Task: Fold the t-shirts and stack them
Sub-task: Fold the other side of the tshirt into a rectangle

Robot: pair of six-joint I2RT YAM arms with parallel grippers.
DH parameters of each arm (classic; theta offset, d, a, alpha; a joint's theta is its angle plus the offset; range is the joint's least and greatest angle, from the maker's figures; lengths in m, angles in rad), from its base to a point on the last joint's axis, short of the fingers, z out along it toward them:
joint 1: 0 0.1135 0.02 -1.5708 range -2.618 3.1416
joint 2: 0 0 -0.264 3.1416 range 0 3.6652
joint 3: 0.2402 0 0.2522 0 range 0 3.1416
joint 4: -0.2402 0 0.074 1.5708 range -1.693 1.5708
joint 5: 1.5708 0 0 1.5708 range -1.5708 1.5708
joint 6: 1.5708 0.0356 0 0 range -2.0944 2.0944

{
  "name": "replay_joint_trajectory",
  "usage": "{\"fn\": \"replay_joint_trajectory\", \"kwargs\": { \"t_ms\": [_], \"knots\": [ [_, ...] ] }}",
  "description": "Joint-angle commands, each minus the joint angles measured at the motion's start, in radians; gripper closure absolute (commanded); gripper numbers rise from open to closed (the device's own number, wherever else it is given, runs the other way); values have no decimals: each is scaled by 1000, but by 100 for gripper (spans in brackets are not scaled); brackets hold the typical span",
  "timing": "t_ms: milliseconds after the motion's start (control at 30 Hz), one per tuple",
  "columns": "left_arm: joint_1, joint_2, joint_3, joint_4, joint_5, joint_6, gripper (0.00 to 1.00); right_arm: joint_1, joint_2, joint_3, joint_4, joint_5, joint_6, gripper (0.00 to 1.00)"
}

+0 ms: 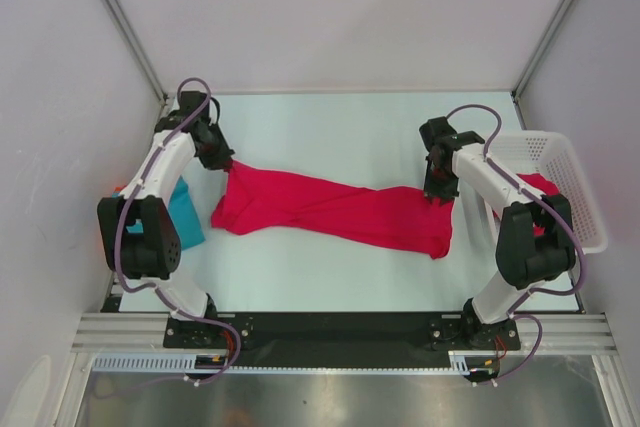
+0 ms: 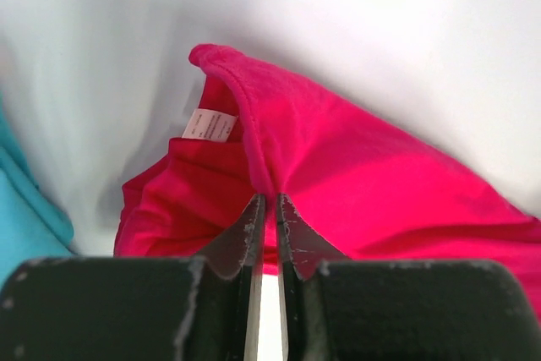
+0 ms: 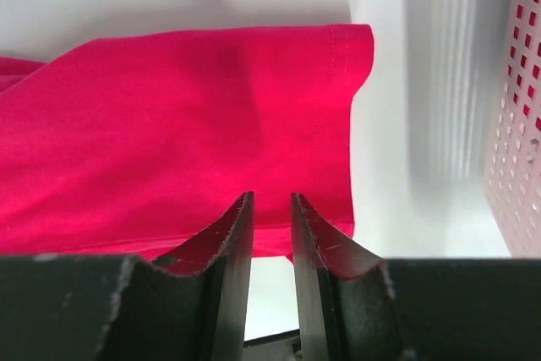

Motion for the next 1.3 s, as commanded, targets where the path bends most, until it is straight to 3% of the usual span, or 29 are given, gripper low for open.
{"fn": "replay_joint_trajectory", "kwargs": {
  "t_ms": [0,400,567,767,1033,1100,1267],
  "knots": [
    [8,-84,84,-22,11,12,86,9,7,37,9,-6,-12,71],
    [13,97,242,-60,-11,35,85,-4,-9,34,6,-5,-21,71],
    [13,85,114,-50,-123,40,80,-8,-12,25,16,-14,-20,71],
    [43,90,-64,27,-89,38,74,-4,-3,15,23,-20,-20,71],
    [42,122,-133,73,-52,46,64,2,0,-2,36,-26,-18,71],
    [43,130,-132,82,-26,46,56,4,0,0,34,-25,-18,72],
    [43,143,-117,96,-20,40,55,-1,0,5,31,-20,-20,72]
  ]
}}
